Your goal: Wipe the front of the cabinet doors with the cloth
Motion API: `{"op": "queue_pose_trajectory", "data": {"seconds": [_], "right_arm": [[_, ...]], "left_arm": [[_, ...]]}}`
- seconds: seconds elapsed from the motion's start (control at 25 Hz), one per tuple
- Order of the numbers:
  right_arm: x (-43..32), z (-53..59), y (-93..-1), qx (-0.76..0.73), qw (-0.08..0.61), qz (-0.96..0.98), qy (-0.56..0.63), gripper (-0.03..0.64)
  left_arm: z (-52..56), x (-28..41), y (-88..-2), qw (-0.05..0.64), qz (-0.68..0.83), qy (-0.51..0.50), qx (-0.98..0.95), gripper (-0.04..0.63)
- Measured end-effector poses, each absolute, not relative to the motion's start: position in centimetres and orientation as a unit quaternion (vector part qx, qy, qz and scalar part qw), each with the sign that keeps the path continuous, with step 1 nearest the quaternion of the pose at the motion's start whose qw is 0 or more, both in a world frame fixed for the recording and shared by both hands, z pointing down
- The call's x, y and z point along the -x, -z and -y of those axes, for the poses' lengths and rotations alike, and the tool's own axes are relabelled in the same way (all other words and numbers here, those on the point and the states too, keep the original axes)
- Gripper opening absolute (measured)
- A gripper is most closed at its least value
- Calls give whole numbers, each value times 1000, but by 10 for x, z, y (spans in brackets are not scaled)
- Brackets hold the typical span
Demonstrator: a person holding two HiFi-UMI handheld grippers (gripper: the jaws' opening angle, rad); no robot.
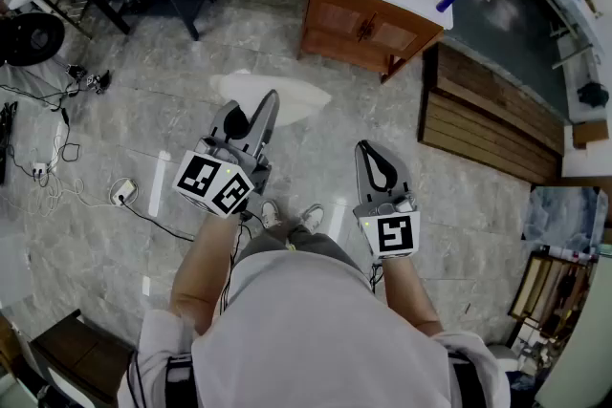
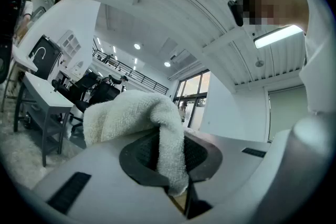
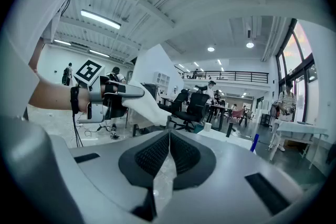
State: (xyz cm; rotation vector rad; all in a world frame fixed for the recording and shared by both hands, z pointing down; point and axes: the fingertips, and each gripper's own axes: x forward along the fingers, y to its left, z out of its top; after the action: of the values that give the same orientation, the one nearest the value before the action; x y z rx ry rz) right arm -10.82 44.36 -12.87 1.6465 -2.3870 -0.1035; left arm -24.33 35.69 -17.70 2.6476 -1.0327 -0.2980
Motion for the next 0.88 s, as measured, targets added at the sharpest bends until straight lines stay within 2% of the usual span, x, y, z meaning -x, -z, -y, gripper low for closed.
{"op": "queue_pose_trajectory", "data": {"seconds": [0.36, 0.56, 0.88], "right_arm": [[55, -457, 121, -550, 113, 827, 27, 40], [25, -455, 130, -563, 81, 822, 32, 41], [15, -426, 110, -551, 114, 825, 44, 41]], "left_arm": [[-376, 194, 182, 127, 372, 100, -914, 58], [-376, 171, 175, 134, 373, 102, -913, 58], [-340, 165, 151, 157, 392, 89, -902, 58]]}}
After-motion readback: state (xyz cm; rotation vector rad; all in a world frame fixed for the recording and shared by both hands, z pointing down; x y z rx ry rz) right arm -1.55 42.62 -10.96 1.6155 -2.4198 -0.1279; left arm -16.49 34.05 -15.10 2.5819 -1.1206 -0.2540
